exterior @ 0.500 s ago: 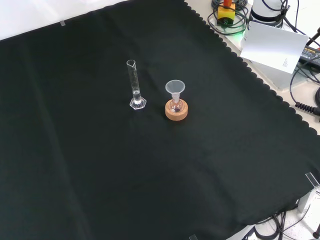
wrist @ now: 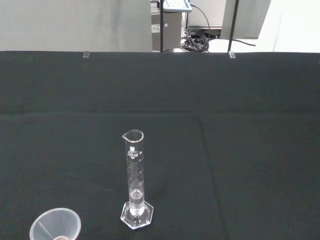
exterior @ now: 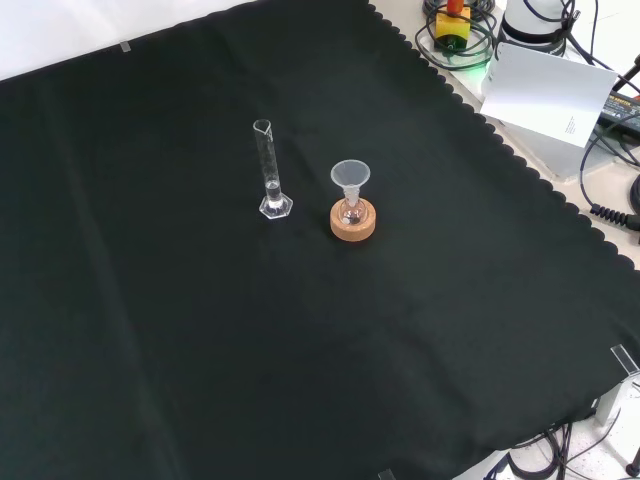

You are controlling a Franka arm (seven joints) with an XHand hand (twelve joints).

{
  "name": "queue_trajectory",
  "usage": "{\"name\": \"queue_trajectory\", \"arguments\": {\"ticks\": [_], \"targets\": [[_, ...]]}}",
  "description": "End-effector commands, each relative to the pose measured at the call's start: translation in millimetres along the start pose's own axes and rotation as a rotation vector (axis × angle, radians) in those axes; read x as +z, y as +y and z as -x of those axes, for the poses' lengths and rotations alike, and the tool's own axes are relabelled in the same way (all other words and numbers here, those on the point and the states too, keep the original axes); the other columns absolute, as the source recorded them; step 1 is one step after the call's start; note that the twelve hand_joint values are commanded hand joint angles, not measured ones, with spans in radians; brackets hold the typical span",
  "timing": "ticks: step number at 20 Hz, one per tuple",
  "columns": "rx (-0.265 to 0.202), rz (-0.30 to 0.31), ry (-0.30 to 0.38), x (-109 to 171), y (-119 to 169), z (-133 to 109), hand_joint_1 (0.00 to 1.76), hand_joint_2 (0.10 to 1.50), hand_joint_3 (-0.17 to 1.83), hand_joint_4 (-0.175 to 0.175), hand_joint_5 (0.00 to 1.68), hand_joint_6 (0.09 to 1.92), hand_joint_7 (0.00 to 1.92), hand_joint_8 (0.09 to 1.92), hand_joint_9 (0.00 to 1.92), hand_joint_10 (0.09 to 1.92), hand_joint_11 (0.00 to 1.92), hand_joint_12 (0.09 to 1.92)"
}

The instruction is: Pick up the graduated cylinder.

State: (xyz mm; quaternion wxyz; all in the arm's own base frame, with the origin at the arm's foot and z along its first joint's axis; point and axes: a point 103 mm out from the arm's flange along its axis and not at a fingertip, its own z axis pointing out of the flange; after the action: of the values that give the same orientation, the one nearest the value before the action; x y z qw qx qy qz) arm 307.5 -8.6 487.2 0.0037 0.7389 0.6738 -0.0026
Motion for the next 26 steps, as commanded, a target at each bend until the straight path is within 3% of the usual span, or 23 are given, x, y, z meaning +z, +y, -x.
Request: {"name": "queue_trajectory", "arguments": {"ticks": [1,9,14,19,26], "targets": [[0.004,0.013,-0.005,4,4,5,0.0,1.21,0.39,-0.007,0.22,0.09,0.03,0.51,0.17,0.63,0.0,1.35],[0.044,0.001,0.03,34,25,31,0.0,1.21,0.37,-0.014,0.26,0.09,0.1,0.53,0.23,0.64,0.0,1.38],[0.041,0.011,0.105,66,56,53,0.02,1.2,0.35,-0.018,0.29,0.09,0.15,0.56,0.29,0.66,0.03,1.39],[0.011,0.045,0.188,107,95,72,0.26,1.12,0.3,-0.028,0.36,0.09,0.27,0.62,0.42,0.66,0.12,1.38],[-0.019,-0.032,0.285,179,141,81,0.52,1.0,0.28,-0.035,0.41,0.09,0.33,0.66,0.51,0.64,0.23,1.36]]}}
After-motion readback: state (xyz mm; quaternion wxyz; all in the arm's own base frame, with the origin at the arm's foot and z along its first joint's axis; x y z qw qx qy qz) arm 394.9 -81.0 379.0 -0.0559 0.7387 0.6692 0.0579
